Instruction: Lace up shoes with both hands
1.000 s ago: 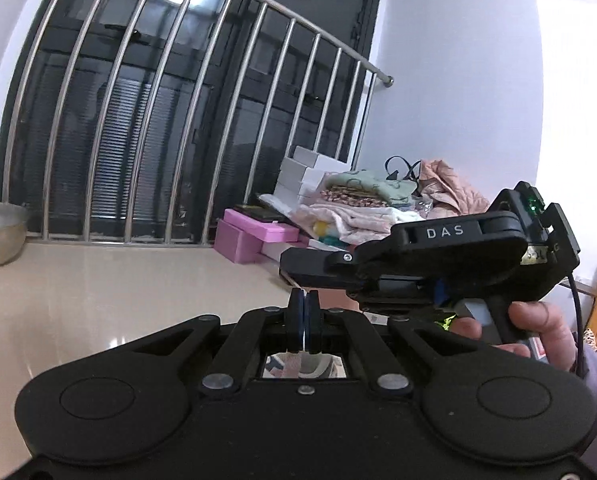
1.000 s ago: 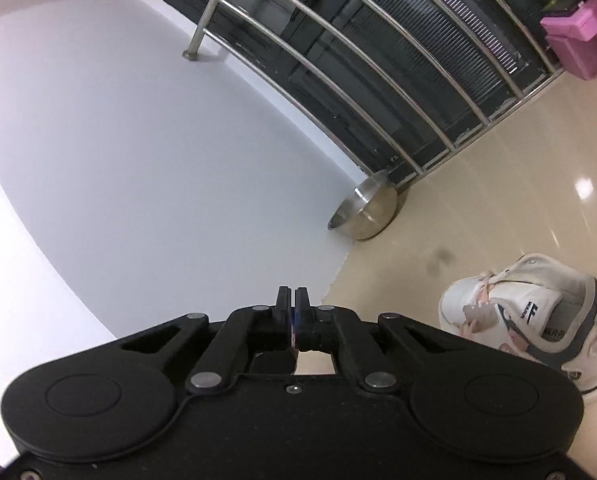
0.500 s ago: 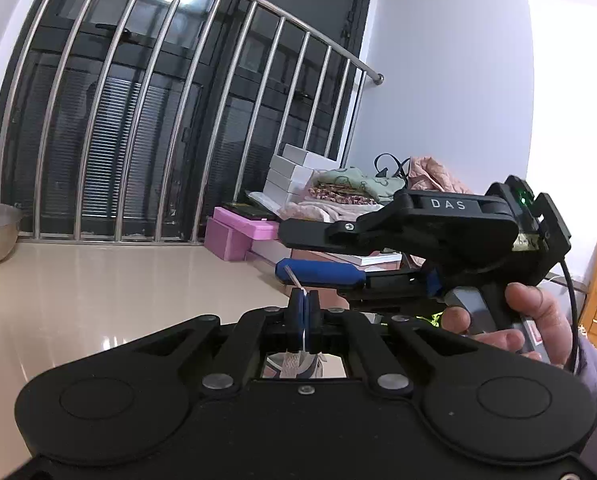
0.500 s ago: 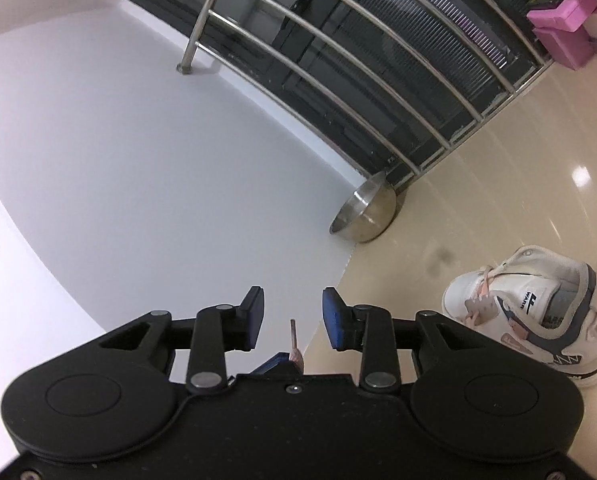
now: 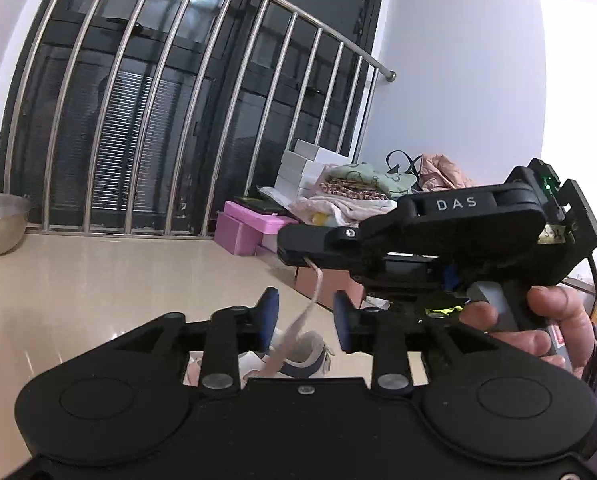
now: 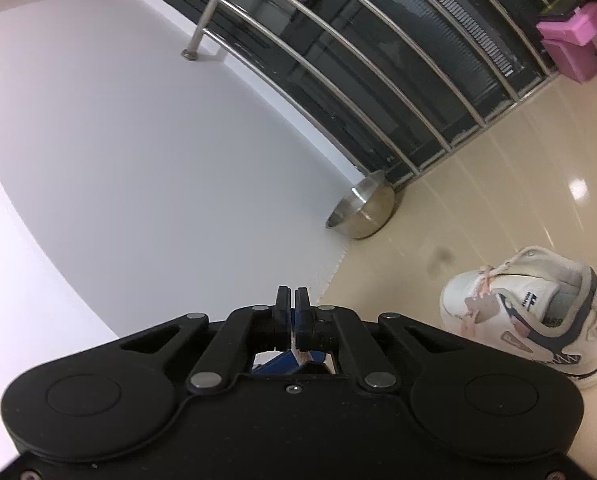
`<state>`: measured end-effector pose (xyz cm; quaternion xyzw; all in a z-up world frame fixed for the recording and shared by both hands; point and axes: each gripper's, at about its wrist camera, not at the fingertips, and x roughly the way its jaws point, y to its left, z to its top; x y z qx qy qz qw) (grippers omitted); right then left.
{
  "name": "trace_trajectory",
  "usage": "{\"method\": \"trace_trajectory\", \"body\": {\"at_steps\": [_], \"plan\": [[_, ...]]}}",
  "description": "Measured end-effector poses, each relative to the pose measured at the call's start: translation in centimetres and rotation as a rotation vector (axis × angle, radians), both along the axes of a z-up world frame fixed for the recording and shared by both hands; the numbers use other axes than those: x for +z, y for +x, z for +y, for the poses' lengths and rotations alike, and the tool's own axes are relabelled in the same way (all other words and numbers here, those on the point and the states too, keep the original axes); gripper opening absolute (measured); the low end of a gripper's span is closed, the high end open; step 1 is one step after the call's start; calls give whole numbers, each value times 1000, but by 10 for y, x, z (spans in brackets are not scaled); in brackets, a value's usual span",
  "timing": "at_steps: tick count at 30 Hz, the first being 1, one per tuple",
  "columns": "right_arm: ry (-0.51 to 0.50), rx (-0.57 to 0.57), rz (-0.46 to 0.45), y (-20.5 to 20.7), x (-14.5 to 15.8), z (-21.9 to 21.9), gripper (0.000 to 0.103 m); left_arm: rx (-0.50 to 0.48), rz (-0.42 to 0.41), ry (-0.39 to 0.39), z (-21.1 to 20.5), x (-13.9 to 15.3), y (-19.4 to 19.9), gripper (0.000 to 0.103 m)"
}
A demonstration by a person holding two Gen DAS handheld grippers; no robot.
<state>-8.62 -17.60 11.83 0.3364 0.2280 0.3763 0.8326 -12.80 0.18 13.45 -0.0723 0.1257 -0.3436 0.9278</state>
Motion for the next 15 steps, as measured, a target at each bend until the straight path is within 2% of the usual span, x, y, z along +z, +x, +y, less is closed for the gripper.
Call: {"method": "trace_trajectory", "body": {"at_steps": [4, 9, 13, 15], "plan": [[-8, -8, -9, -2, 0, 1, 0, 5, 19, -27, 1, 1, 2, 28], [-19, -30, -13, -4, -2, 1, 0, -7, 47, -63, 5, 2, 4, 4], [-28, -47, -17, -6, -3, 0, 1, 19, 73, -55, 4, 0, 7, 1], [-32, -56, -19, -7, -3, 0, 5, 33, 94, -54, 6, -5, 10, 1]]}}
